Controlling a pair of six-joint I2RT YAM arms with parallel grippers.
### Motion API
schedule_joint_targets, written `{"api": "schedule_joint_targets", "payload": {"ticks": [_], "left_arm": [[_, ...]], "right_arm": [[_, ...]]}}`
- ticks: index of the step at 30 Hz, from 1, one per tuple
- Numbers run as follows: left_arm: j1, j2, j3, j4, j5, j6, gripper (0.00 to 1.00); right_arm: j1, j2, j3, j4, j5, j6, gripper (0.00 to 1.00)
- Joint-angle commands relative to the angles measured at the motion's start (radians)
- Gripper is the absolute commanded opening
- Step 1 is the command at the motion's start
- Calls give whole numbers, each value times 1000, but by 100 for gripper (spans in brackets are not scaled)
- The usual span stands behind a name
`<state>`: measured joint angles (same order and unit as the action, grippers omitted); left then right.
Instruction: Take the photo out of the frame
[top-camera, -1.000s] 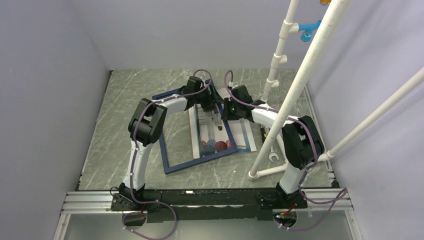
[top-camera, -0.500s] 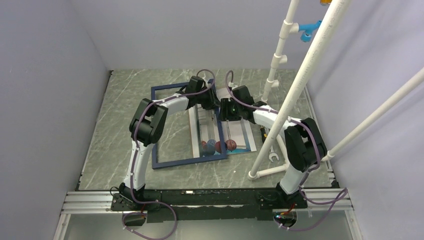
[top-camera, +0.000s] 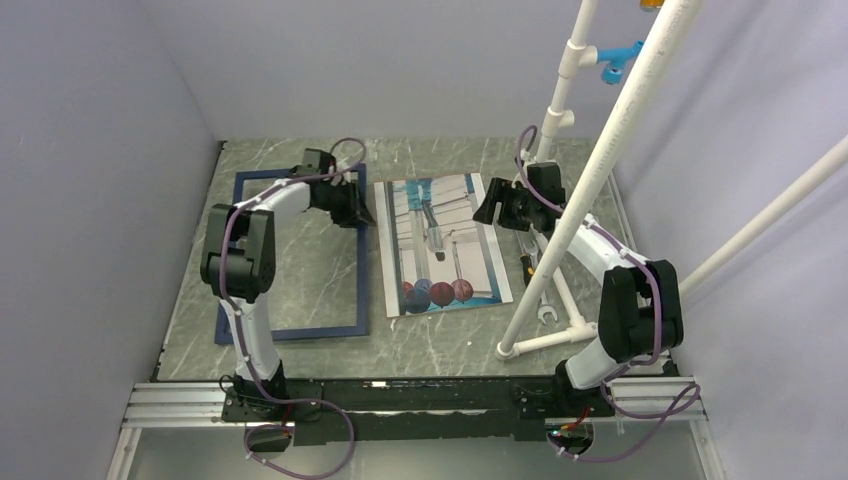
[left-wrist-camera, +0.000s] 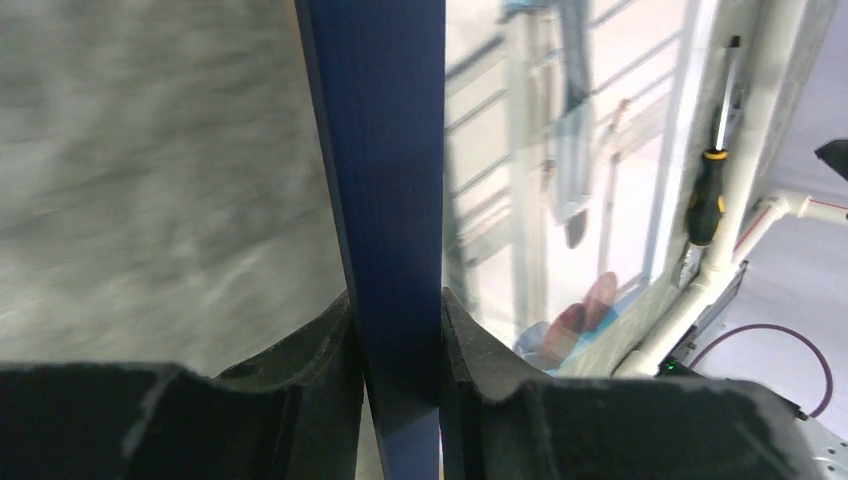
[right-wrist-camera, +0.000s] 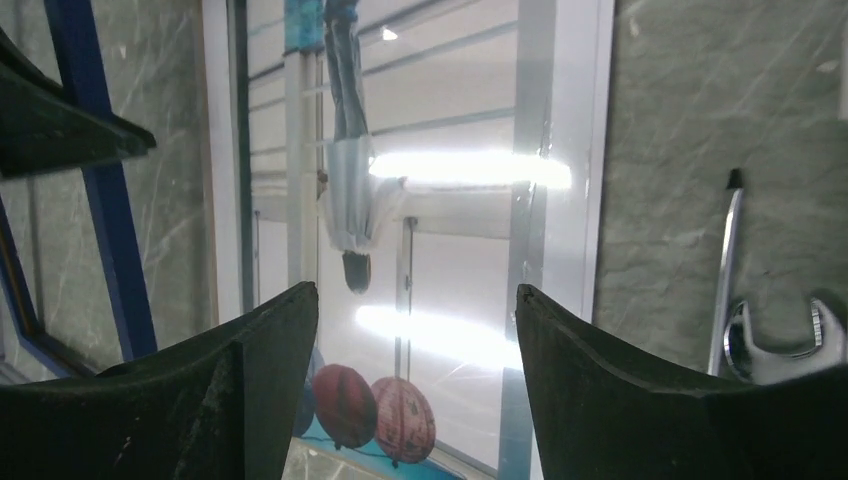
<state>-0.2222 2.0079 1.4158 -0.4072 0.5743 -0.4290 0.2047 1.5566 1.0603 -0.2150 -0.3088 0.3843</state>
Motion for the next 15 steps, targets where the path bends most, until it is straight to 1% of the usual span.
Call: {"api": "schedule_joint_targets", "payload": {"ticks": [1,4,8,10,11,15], "left_arm": [[80,-15,30,-150,61,185,0],[96,33,98,-210,26,236,0],[124,71,117,-205,31,222,1],[131,79,120,-202,23,215,6],[132,83,122,-202,13,213,11],[140,94,137,-206,-4,203,28]], "right_arm": [[9,-14,-36,43,-74,-13,73],[10,-9,-41,37,-62,-22,73],[8,-20,-53,40,-42,-31,74],[9,-24,-61,44,-38,-32,75],[9,-22,-67,49,-39,-30,75],[7,-11,-68,47,-42,-24,75]]}}
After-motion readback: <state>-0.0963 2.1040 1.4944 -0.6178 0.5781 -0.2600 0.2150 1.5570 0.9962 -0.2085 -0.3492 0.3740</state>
